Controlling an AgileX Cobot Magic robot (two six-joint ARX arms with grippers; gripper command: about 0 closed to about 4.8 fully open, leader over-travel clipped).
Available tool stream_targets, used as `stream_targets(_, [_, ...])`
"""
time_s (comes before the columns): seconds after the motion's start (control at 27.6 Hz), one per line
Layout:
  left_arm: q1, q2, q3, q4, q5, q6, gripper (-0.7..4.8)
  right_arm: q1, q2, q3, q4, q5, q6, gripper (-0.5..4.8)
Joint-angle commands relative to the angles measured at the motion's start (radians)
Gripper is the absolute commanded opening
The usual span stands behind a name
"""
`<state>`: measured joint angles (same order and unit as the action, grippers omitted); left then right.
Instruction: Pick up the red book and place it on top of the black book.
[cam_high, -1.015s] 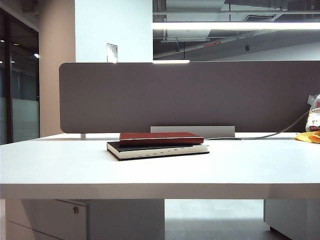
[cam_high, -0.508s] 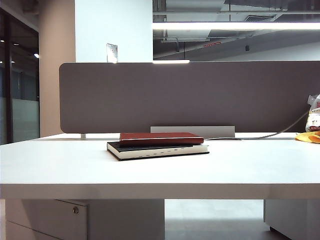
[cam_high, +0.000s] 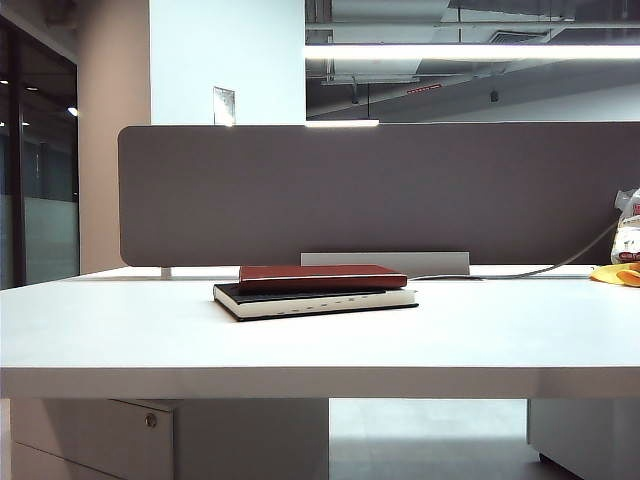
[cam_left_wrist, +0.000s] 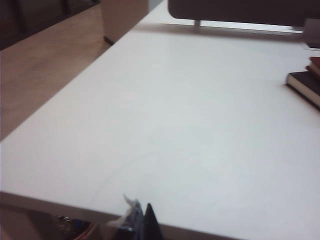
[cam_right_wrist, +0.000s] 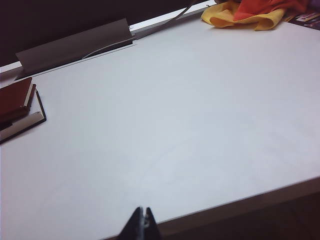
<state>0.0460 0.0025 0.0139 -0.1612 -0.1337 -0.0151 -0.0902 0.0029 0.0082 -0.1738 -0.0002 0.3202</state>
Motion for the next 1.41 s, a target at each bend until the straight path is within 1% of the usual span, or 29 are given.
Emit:
stream_targets(0.04, [0.002, 0.001, -0.007, -0.005, 0.142, 0.044, -0.06, 0.001, 0.000, -0.003, 0.014, 0.001, 0.000, -0.04])
stream_targets(0.07, [0.002, 0.001, -0.007, -0.008, 0.182, 0.068, -0.06, 0.001, 0.000, -0.003, 0.014, 0.001, 0.000, -0.05])
stream_targets(0.11, [0.002, 0.001, -0.007, -0.009, 0.185, 0.068, -0.06, 0.001, 0.000, -0.003, 0.014, 0.001, 0.000, -0.04])
stream_targets(0.33, [0.002, 0.001, -0.007, -0.011, 0.185, 0.057, -0.06, 0.001, 0.000, -0.003, 0.014, 0.001, 0.000, -0.04])
stream_targets(1.05, [0.002, 0.001, -0.007, -0.011, 0.183, 0.056, -0.06, 0.000, 0.000, -0.003, 0.014, 0.001, 0.000, -0.04])
stream_targets(1.16, [0.002, 0.001, -0.007, -0.011, 0.183, 0.056, -0.06, 0.000, 0.000, -0.003, 0.015, 0.009, -0.071, -0.04])
stream_targets(1.31, [0.002, 0.001, -0.007, -0.011, 0.183, 0.056, -0.06, 0.000, 0.000, -0.003, 0.014, 0.010, -0.109, -0.04])
stream_targets(1.41, [0.002, 0.001, -0.007, -0.011, 0.183, 0.056, -0.06, 0.000, 0.000, -0.003, 0.014, 0.008, -0.179, -0.04])
